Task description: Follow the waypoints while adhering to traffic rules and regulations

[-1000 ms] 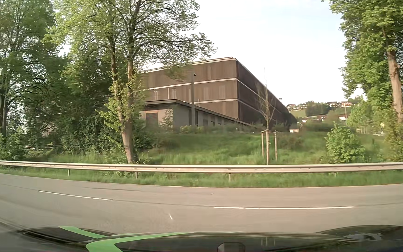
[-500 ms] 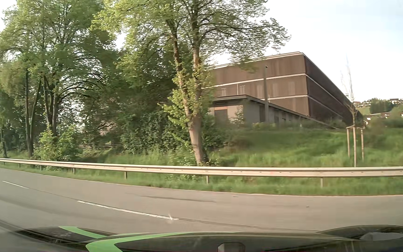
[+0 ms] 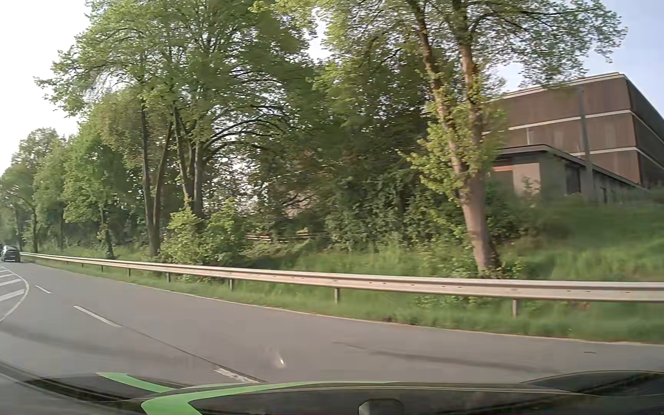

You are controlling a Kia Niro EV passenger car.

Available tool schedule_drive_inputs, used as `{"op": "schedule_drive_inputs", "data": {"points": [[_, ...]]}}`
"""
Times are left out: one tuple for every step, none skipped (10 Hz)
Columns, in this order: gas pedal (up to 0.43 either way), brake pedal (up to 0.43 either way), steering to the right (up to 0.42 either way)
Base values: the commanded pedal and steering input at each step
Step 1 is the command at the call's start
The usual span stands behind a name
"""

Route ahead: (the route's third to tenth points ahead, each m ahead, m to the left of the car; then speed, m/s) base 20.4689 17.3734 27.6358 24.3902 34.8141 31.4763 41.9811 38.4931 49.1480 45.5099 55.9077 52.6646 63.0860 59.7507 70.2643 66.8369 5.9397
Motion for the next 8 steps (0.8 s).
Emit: {"op": "schedule_drive_inputs", "data": {"points": [[0.441, 0.000, -0.428], [0.441, 0.000, -0.415], [0.441, 0.000, -0.385], [0.441, 0.000, -0.357], [0.441, 0.000, -0.329], [0.441, 0.000, -0.296], [0.441, 0.000, -0.261], [0.441, 0.000, -0.238]]}}
